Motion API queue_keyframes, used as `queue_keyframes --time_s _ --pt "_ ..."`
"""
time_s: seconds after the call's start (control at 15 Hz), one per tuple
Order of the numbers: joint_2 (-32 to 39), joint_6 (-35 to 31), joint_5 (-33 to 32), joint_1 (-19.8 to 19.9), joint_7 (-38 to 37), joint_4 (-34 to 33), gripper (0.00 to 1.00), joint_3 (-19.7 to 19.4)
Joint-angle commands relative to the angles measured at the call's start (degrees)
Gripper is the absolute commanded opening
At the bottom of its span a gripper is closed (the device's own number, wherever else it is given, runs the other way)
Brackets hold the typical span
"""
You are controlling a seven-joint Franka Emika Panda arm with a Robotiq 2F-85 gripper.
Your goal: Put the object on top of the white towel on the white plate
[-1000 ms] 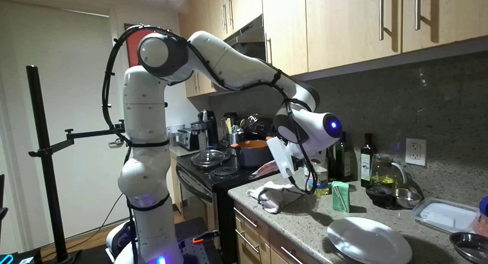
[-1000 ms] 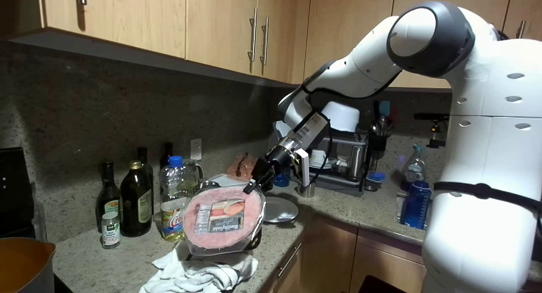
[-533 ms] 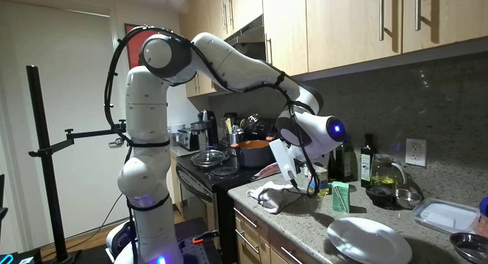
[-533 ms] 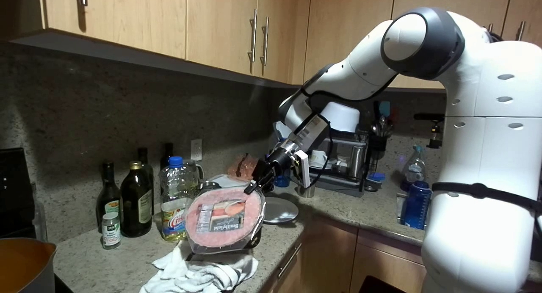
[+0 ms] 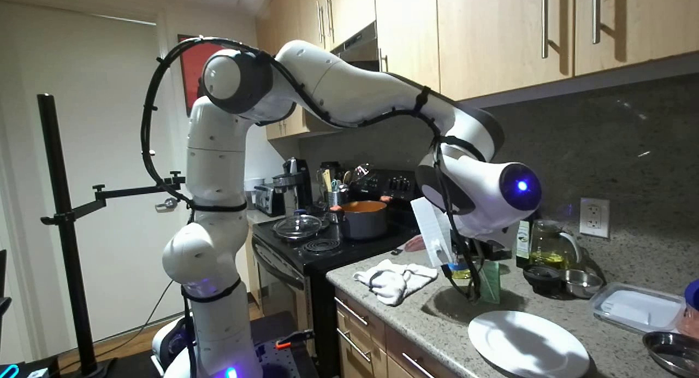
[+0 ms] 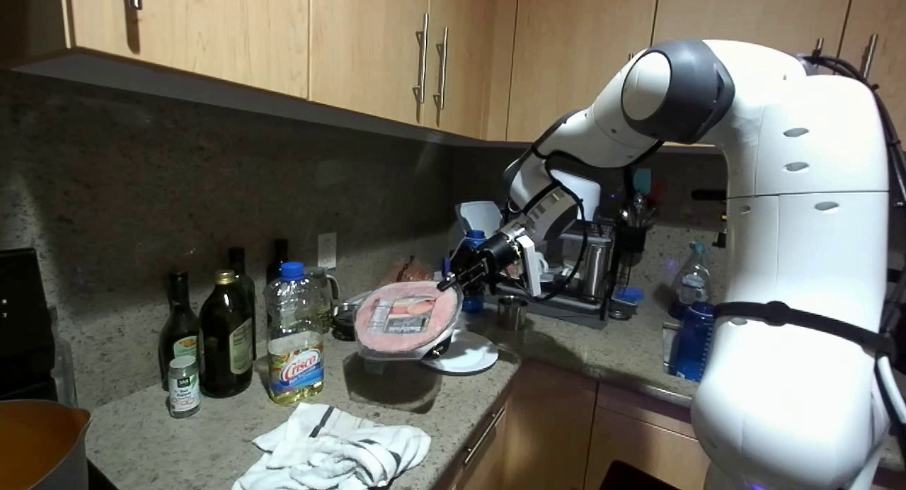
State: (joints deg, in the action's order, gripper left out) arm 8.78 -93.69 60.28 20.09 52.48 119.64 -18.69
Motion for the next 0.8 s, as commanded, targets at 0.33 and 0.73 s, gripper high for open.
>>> queue_keyframes --time_s 0.33,0.73 --pt "2.65 5.79 7.75 5.26 -1.71 -3.25 0.05 -2.26" --pt "4.80 6.35 12.07 8.99 -1.10 -2.46 0.05 -5.00"
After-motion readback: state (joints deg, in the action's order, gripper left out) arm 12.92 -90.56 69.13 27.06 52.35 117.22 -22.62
